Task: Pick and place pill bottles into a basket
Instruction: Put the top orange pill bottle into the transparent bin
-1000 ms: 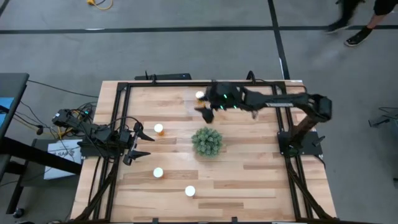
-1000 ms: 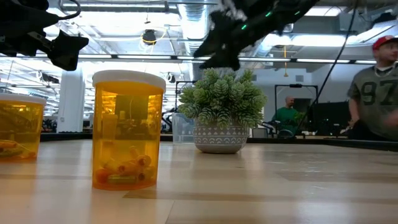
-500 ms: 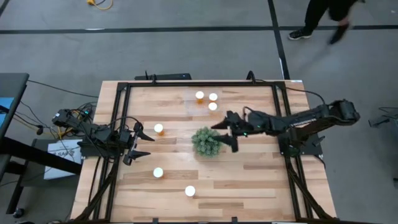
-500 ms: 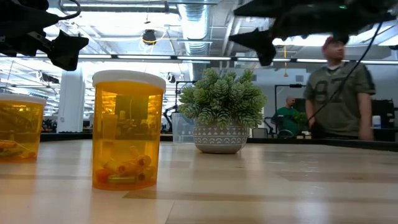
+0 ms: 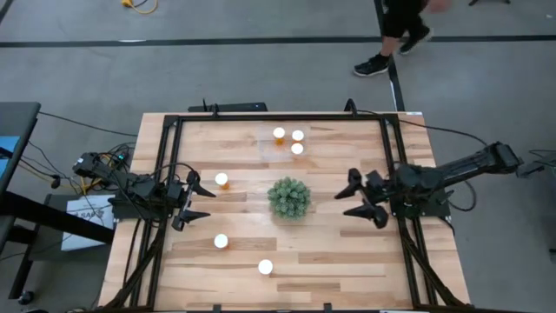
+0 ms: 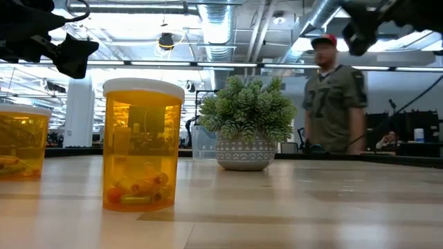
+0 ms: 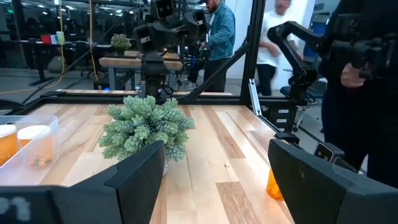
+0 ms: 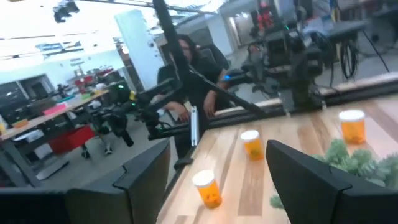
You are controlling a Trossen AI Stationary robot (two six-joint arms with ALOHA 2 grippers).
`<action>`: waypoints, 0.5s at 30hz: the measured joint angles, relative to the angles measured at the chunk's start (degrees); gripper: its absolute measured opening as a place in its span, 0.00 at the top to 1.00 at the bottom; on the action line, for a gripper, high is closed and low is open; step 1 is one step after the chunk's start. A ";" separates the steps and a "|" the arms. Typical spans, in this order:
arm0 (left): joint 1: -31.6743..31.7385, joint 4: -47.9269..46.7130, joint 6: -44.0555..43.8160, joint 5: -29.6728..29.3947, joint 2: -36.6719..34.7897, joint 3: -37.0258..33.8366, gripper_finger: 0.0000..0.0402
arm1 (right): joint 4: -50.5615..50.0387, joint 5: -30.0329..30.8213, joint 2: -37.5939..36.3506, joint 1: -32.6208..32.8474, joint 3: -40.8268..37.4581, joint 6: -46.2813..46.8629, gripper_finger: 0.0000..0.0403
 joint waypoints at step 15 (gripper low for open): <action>-0.02 0.01 0.00 0.00 0.01 0.01 0.31 | -1.62 1.48 -19.74 2.56 -4.76 0.07 0.35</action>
